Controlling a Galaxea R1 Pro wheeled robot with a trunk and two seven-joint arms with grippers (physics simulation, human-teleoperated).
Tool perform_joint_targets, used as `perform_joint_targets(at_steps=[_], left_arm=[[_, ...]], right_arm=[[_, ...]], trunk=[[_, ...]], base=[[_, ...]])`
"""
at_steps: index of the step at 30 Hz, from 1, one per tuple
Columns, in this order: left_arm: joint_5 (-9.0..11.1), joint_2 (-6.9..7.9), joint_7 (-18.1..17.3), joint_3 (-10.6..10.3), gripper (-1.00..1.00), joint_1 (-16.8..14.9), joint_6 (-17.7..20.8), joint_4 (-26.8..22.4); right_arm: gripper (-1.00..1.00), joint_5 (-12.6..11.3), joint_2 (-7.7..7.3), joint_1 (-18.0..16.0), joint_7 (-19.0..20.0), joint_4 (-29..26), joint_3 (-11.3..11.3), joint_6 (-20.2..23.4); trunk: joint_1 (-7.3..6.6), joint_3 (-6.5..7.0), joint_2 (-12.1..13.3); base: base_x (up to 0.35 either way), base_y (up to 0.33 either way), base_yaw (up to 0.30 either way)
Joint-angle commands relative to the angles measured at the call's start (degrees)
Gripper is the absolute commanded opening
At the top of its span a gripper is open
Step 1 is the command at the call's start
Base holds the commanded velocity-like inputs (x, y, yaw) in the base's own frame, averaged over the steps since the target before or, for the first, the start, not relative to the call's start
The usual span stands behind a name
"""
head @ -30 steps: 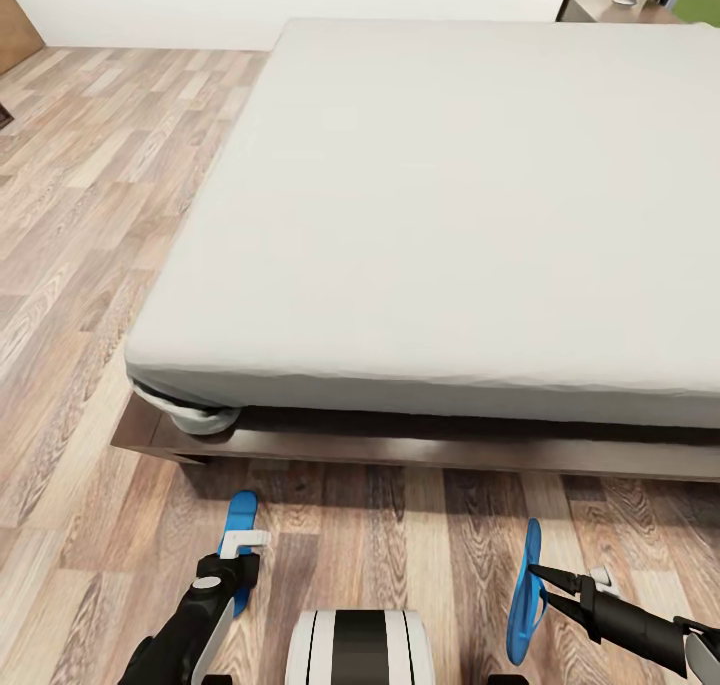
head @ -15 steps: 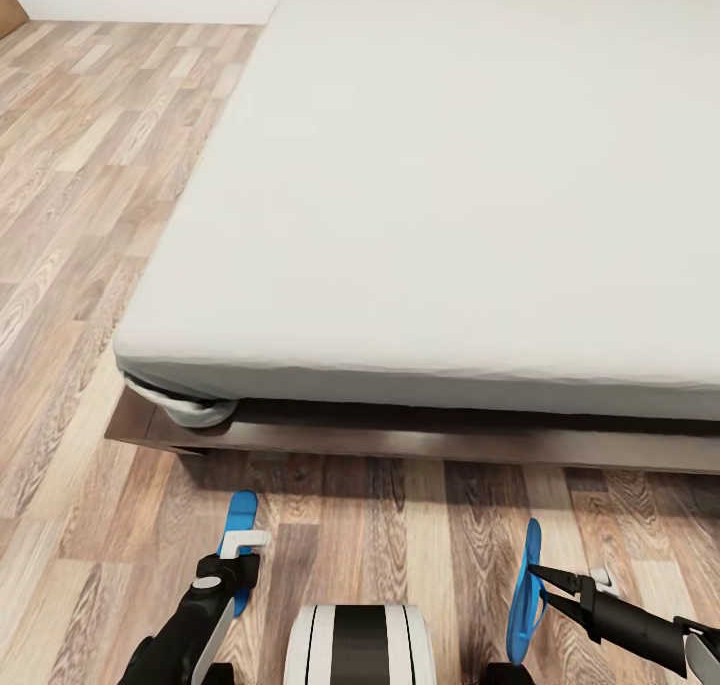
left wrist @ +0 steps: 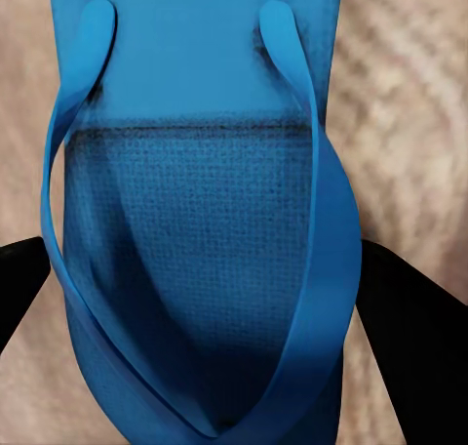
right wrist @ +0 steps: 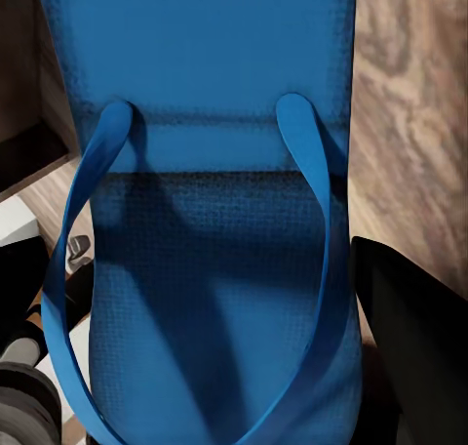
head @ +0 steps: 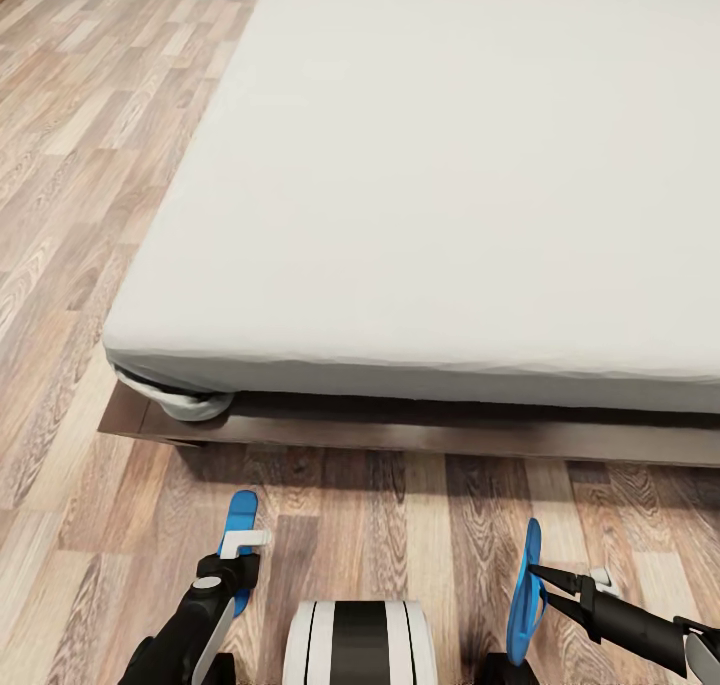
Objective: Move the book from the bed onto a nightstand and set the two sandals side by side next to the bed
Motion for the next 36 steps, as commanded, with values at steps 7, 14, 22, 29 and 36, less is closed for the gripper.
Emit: perform_joint_targets(at_steps=[7, 14, 22, 29, 36], left_arm=[[-0.37, -0.06, -0.03, 0.11, -1.0, 0.0, 0.33, -0.1], [-0.37, -0.08, -0.01, 0.11, -1.0, 0.0, 0.33, -0.1], [-0.37, -0.08, -0.01, 0.11, -1.0, 0.0, 0.33, -0.1], [-0.37, -0.08, -0.01, 0.08, -1.0, 0.0, 0.33, -0.1], [-0.37, -0.08, -0.05, 0.03, -1.0, 0.0, 0.33, -0.1]], right_arm=[[-1.0, -0.18, -0.01, -0.02, 0.07, 0.03, -0.05, 0.43], [-1.0, -0.18, -0.01, -0.02, 0.07, -0.01, -0.05, 0.44], [-1.0, -0.18, -0.02, 0.02, 0.07, 0.02, -0.05, 0.44], [-1.0, -0.21, -0.09, 0.04, 0.18, -0.02, -0.05, 0.45], [-1.0, -0.28, -1.68, 0.06, 7.85, -0.02, 0.1, 0.38]], trunk=[[-0.01, -0.03, -0.01], [0.1, -0.92, -0.06], [0.12, -1.14, -0.08], [0.12, -1.14, -0.08], [0.12, -1.14, -0.08]], base=[[0.0, 0.0, 0.0], [0.0, 0.0, 0.0], [0.0, 0.0, 0.0], [0.0, 0.0, 0.0], [0.0, 0.0, 0.0]])
